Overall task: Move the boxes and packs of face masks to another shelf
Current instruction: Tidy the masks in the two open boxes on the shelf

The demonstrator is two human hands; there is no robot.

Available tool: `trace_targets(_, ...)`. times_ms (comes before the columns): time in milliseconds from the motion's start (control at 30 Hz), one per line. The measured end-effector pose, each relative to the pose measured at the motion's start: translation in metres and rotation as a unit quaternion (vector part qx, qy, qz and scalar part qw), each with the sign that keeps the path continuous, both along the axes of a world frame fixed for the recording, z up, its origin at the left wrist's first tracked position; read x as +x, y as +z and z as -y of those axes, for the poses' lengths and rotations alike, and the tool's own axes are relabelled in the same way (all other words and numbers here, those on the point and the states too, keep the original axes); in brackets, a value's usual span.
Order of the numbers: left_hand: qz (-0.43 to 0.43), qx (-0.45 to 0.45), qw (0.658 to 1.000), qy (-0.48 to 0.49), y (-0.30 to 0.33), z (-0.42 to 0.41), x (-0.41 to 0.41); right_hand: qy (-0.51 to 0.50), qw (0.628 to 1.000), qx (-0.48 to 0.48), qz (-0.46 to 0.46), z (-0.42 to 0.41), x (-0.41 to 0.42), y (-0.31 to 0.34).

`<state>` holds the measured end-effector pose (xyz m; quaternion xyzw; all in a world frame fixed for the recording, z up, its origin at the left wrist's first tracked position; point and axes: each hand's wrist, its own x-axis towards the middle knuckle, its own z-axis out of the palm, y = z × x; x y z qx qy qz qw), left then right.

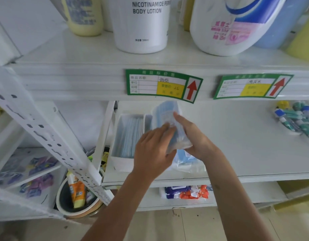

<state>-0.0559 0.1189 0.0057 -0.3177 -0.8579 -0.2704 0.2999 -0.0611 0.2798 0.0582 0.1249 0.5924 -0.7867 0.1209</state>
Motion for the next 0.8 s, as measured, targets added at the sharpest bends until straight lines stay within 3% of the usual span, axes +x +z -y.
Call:
trace_targets(133,0.039,-0.033,0.998,-0.047,-0.002,0.003,0.002,-0.111,0.994,0.004,-0.015,-0.022,0.005,-0.019)
trace_targets(300,0.207,0.001,0.977,-0.055,-0.008,0.039,-0.009,-0.179,0.983,0.032,0.006,-0.072,0.014,-0.051)
trace_targets(400,0.223,0.045,0.974,-0.021,-0.012,0.070,-0.020,-0.178,0.970,0.158,0.054,-0.087,0.019,-0.078)
trace_targets(600,0.258,0.030,0.961,0.094,-0.030,0.109,-0.031,-0.139,0.909,0.378,0.108,-0.079,0.015,-0.113)
trace_targets(700,0.273,0.023,0.958,0.086,-0.035,0.108,-0.027,-0.133,0.893,0.414,0.114,-0.070,0.015,-0.111)
trace_targets(800,0.271,-0.002,0.960,0.067,-0.038,0.104,-0.021,-0.159,0.848,0.496,0.103,-0.061,0.017,-0.101)
